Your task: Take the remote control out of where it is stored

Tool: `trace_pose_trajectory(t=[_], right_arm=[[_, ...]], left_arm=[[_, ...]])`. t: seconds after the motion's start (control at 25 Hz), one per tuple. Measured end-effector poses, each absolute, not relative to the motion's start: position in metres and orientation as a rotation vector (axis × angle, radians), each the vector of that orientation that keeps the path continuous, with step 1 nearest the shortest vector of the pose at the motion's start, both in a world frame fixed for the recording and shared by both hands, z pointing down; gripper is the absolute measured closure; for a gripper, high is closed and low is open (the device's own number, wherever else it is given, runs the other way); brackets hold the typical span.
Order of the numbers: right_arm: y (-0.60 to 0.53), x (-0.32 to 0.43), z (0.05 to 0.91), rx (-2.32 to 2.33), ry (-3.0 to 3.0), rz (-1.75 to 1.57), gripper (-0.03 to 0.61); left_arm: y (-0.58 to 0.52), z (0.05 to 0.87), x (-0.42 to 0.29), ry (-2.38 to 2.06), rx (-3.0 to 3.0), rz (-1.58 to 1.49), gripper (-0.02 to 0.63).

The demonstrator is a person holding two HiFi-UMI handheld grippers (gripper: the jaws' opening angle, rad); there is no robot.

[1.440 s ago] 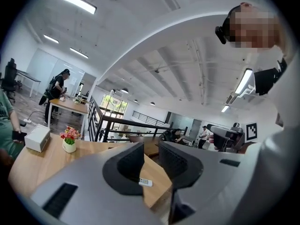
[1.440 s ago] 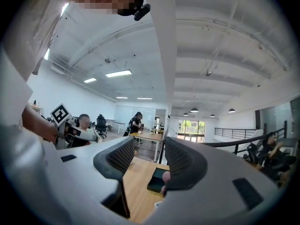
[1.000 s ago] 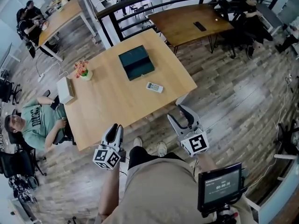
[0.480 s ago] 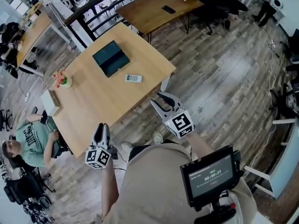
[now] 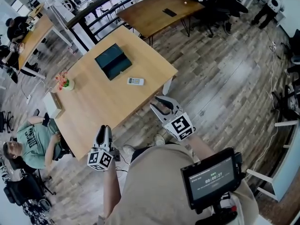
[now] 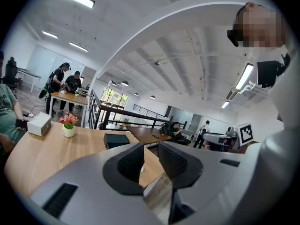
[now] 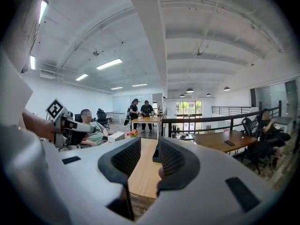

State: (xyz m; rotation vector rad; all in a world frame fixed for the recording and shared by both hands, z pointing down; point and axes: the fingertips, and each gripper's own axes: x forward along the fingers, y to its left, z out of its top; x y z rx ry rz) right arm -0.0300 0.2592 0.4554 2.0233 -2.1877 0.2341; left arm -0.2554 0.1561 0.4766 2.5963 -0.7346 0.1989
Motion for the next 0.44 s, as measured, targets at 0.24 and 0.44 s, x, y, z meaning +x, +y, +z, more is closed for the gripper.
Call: trace_pose_trajectory(t=[0.24, 0.44], right_arm=[[0.256, -0.048, 0.447, 1.979, -2.251, 0.199, 0.454], [0.263, -0.056, 0.445, 1.971, -2.269, 0.225, 0.469]], left_arm=[[0.166, 0.478, -0.260, -0.718, 2.564, 0.169, 0.535], [0.181, 0.476, -0.261, -0.695, 2.546, 0.153, 0.535]])
